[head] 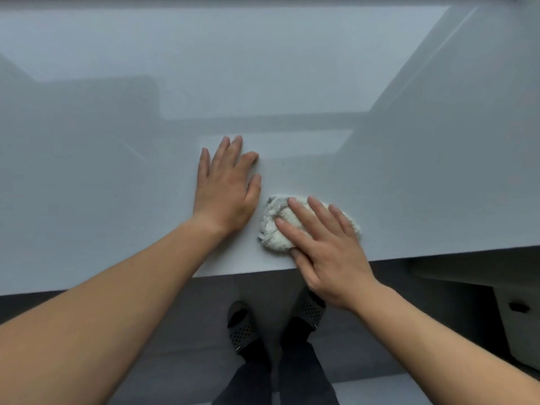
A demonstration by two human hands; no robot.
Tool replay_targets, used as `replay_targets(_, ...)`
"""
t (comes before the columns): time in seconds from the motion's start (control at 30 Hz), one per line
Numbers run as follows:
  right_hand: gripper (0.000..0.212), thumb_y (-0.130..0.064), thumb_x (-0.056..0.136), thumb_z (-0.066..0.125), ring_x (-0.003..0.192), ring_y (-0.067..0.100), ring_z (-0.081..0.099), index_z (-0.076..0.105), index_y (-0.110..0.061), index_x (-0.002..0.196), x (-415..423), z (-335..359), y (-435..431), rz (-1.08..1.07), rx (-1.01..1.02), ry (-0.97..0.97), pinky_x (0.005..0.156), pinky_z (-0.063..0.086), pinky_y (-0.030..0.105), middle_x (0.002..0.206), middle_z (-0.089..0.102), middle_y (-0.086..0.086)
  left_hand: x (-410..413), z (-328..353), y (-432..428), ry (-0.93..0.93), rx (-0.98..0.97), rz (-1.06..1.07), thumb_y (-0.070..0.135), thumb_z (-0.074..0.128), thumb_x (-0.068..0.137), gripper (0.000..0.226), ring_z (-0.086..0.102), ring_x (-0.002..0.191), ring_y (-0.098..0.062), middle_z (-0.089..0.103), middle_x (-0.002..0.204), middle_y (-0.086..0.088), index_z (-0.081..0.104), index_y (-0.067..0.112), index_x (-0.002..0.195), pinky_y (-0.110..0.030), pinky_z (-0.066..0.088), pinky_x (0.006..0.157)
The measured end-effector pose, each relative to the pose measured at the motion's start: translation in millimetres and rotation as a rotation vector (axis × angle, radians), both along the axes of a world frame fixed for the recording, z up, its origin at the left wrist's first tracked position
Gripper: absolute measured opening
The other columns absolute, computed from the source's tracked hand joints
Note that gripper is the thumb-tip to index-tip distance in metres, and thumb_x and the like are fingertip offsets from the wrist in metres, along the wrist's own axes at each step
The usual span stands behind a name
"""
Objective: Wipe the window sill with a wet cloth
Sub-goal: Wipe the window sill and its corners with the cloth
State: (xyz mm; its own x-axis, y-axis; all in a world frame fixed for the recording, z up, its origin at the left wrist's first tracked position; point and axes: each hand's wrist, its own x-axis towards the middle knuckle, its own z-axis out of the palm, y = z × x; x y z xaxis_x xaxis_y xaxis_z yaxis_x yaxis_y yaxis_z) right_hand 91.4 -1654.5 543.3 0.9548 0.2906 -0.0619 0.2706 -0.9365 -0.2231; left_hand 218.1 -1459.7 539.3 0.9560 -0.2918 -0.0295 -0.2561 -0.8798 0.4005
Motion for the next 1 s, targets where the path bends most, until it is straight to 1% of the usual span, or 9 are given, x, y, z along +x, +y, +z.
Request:
replay_targets(0.2,0.055,-0.039,0.094,0.037,0.150,0.030,0.019,0.038,-0.036,0.149,12,-1,-19,-0.509,0.036,-0.036,0.120,0.011,0.049,0.162,0.025,0.000,-7,-2,-11,-0.020,0.052,0.046,0.035,0.041,0.096,0.041,0.007,0.152,-0.025,0.022,0.162,-0.007,0.045,0.020,0.134,-0.052,-0.004,0.121)
replay_targets(0.3,0.055,-0.037,0.095,0.043,0.151,0.029,0.017,0.038,-0.035,0.149,-14,-3,-7,-0.272,0.019,-0.047,0.121,0.012,0.049,0.163,0.024,-0.001,-7,1,-26,-0.026,0.030,0.116,0.034,0.041,0.093,0.039,0.005,0.152,-0.027,0.022,0.161,-0.010,0.047,0.015,0.126,-0.054,-0.006,0.120)
replay_targets(0.4,0.054,-0.039,0.094,0.046,0.150,0.028,0.021,0.041,-0.036,0.148,-14,-3,-50,-0.002,0.001,-0.032,0.121,0.014,0.047,0.162,0.026,-0.003,-3,4,-47,-0.029,0.018,0.113,0.036,0.036,0.091,0.049,0.000,0.152,-0.025,0.014,0.164,-0.010,0.042,0.016,0.136,-0.053,-0.008,0.120)
replay_targets(0.5,0.055,-0.039,0.091,0.043,0.147,0.031,0.027,0.043,-0.034,0.146,13,-5,-103,-0.222,-0.018,-0.049,0.118,0.018,0.048,0.160,0.030,0.000,10,6,-74,0.039,0.015,0.110,0.036,0.035,0.096,0.055,-0.004,0.152,-0.022,0.007,0.166,-0.007,0.031,0.020,0.149,-0.053,-0.009,0.120)
replay_targets(0.63,0.056,-0.040,0.095,0.036,0.150,0.029,0.015,0.034,-0.035,0.150,31,-4,-91,-0.653,0.016,-0.032,0.120,0.009,0.050,0.164,0.021,-0.002,11,-2,-92,0.069,0.197,0.138,0.043,0.026,0.098,0.060,-0.011,0.152,-0.022,-0.003,0.166,-0.005,0.016,0.025,0.155,-0.057,-0.010,0.118)
replay_targets(0.7,0.056,-0.038,0.096,0.037,0.150,0.031,0.016,0.033,-0.035,0.151,19,-5,-70,-0.577,0.005,-0.044,0.120,0.011,0.051,0.164,0.021,0.000,10,-4,-92,0.057,0.222,0.146,0.044,0.025,0.097,0.062,-0.010,0.152,-0.022,-0.002,0.166,-0.005,0.016,0.026,0.155,-0.057,-0.009,0.119)
replay_targets(0.83,0.055,-0.036,0.093,0.044,0.149,0.030,0.024,0.040,-0.036,0.148,24,-3,-116,-0.075,-0.004,-0.026,0.120,0.016,0.049,0.161,0.029,-0.002,10,-1,-94,0.052,0.212,0.160,0.047,0.022,0.093,0.065,-0.008,0.152,-0.020,0.000,0.166,-0.004,0.018,0.027,0.155,-0.055,-0.007,0.119)
replay_targets(0.9,0.054,-0.038,0.093,0.042,0.148,0.029,0.024,0.040,-0.037,0.147,55,-3,-146,-0.160,-0.015,-0.022,0.120,0.014,0.047,0.161,0.028,-0.004,11,-1,-95,0.054,0.212,0.166,0.047,0.022,0.093,0.065,-0.009,0.152,-0.019,0.000,0.166,-0.003,0.017,0.027,0.155,-0.054,-0.008,0.120)
replay_targets(1.0,0.054,-0.039,0.095,0.034,0.150,0.027,0.014,0.034,-0.038,0.150,97,-2,-143,-0.529,0.035,-0.006,0.121,0.006,0.047,0.164,0.019,-0.005,11,-1,-97,0.053,0.219,0.174,0.047,0.022,0.092,0.066,-0.009,0.152,-0.018,0.000,0.166,-0.002,0.018,0.027,0.155,-0.053,-0.008,0.120)
